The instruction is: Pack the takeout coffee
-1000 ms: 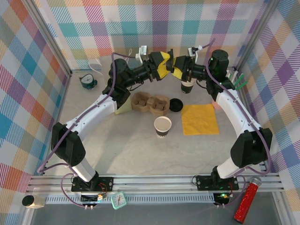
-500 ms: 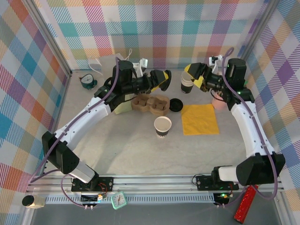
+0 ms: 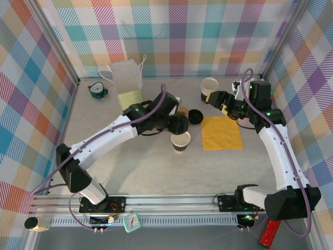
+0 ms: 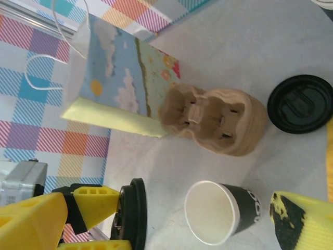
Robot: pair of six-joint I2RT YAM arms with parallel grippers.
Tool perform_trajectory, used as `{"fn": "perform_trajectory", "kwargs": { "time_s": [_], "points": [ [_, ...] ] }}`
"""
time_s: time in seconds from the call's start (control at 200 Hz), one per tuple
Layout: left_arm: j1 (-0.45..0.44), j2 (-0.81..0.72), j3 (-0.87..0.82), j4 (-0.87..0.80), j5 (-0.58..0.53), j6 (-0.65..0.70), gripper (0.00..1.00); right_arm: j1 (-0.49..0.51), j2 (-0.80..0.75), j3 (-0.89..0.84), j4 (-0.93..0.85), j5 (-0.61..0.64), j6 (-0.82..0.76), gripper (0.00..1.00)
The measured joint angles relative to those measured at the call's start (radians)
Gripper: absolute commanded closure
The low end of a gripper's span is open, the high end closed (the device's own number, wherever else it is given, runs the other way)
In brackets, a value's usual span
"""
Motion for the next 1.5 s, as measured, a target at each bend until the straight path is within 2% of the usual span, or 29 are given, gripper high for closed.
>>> {"fn": "perform_trajectory", "kwargs": {
  "time_s": [0.21,0.56,1.5],
  "points": [
    [-0.067,0.077,0.0,-0.062,-0.115,0.069,0.3,0.009,-0.053,-0.079,-0.044,0.027,-0.038,0.01],
    [-0.087,0.18,0.017,-0.067,-0.211,0.118,0.3,0.072,-0.077,-0.176,-0.068,0.077,-0.048,0.01],
    [-0.089,0.256,0.024,-0.015,-0.225,0.136,0.28,0.073,-0.078,-0.196,-0.075,0.096,-0.047,0.01]
  ]
}}
